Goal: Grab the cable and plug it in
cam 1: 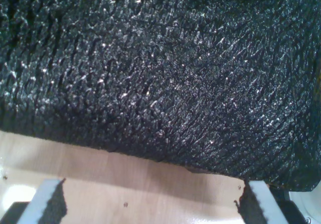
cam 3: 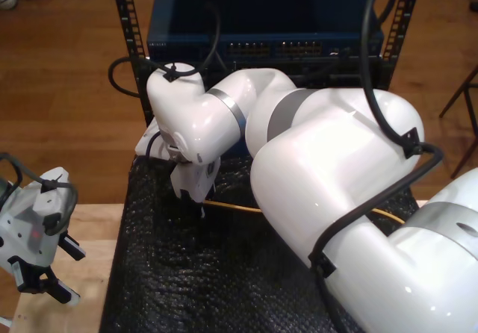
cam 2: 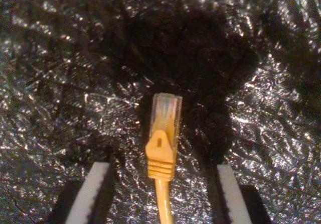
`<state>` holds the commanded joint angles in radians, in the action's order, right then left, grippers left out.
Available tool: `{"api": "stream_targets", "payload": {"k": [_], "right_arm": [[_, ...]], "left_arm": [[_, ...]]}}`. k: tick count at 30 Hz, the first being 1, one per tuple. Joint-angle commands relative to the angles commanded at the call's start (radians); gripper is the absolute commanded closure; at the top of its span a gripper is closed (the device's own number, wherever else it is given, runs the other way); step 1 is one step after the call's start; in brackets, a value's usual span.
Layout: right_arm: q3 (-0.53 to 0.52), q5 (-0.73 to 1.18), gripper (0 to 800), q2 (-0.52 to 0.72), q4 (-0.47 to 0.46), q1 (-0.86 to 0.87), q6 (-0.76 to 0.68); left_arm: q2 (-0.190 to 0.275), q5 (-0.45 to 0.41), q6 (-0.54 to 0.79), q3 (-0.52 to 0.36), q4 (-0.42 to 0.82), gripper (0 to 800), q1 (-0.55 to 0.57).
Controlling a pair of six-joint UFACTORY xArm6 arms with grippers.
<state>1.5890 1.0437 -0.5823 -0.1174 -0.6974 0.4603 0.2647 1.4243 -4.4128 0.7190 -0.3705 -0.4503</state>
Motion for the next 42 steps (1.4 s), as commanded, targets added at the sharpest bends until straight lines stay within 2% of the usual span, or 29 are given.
{"api": "stream_targets", "payload": {"k": [7, 26, 34, 42], "right_arm": [[0.0, 0.0, 500, 0.0, 0.0, 0.0, 0.0], [0.018, 0.0, 621, -0.011, -0.008, 0.0, 0.0], [0.02, 0.0, 721, -0.011, -0.011, 0.0, 0.003], [0.021, 0.0, 794, -0.009, -0.081, 0.002, 0.046]], "left_arm": [[0.0, 0.0, 0.0, 0.0, 0.0, 0, 0.0], [0.0, 0.0, 0.0, 0.0, 0.0, 0, 0.0], [0.0, 0.0, 0.0, 0.0, 0.0, 0, 0.0], [0.0, 0.0, 0.0, 0.0, 0.0, 0, 0.0]]}}
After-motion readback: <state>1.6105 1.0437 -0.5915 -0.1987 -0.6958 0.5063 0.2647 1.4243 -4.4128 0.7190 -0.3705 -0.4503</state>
